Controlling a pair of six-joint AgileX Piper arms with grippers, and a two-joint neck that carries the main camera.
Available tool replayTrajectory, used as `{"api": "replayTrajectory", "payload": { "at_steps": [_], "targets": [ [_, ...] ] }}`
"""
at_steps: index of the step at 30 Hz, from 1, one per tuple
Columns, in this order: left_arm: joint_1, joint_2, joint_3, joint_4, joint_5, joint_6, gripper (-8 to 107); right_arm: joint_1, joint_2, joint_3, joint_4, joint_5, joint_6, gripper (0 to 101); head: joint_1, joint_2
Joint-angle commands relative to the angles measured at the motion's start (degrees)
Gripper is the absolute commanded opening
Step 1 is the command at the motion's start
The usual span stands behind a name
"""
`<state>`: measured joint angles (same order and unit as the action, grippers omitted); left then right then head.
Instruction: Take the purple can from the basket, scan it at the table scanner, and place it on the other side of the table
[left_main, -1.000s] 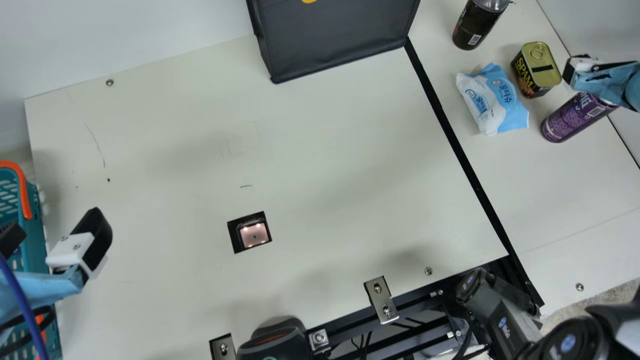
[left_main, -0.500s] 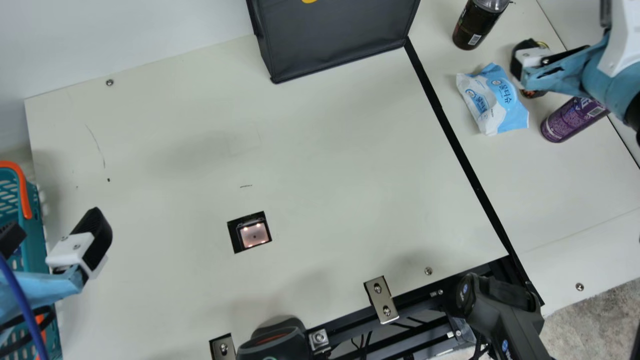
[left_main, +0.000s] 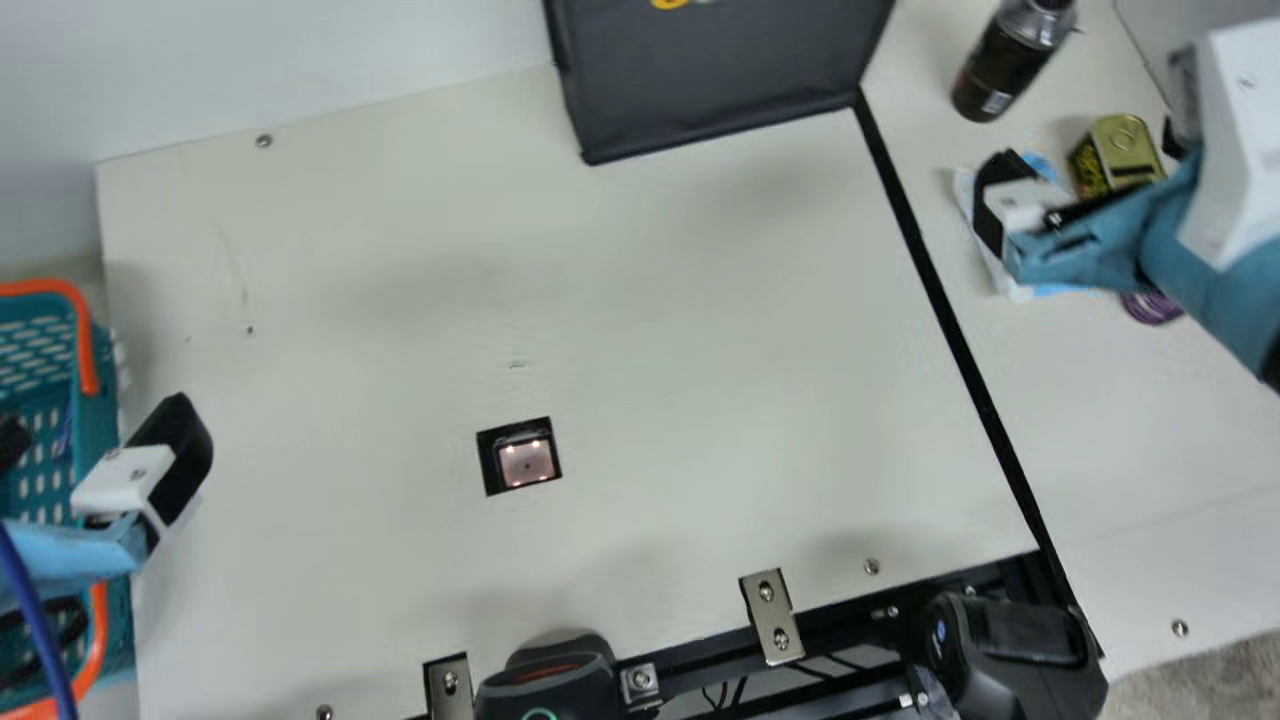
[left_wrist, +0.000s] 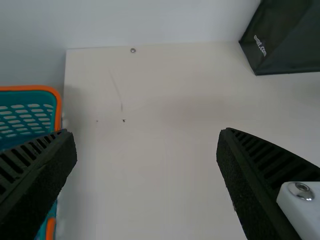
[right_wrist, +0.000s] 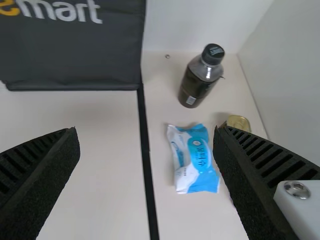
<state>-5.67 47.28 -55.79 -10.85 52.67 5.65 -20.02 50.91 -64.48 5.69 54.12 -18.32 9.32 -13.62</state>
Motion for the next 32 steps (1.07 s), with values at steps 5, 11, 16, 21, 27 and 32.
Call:
{"api": "replayTrajectory", "payload": {
  "at_steps": [5, 11, 16, 21, 27, 32],
  "targets": [
    [1.5, -1.4, -5.2, 3.6, 6.9, -2.1, 90, 6.8, -2.4, -1.5, -2.0, 5.0, 6.0, 95, -1.4, 10.7],
    [3.0, -3.0, -10.0, 7.1, 12.9, -4.2, 90, 12.8, -4.9, -3.1, -3.9, 9.5, 11.3, 95, -1.4, 12.0],
    [3.9, -3.8, -12.1, 8.8, 15.2, -5.7, 90, 17.8, -7.0, -4.5, -5.6, 13.2, 15.7, 95, -1.4, 12.0],
    [4.0, -4.0, -13.1, 9.3, 16.9, -5.7, 90, 20.0, -8.4, -5.3, -6.5, 15.1, 17.8, 95, -1.4, 12.0],
    [4.0, -4.0, -13.1, 9.3, 16.9, -5.7, 90, 20.8, -8.5, -5.3, -6.4, 15.8, 18.3, 95, -1.4, 12.0],
    [4.0, -4.0, -13.1, 9.3, 16.9, -5.7, 90, 20.9, -8.5, -5.3, -6.5, 15.8, 18.3, 95, -1.4, 12.0]
  ]
}}
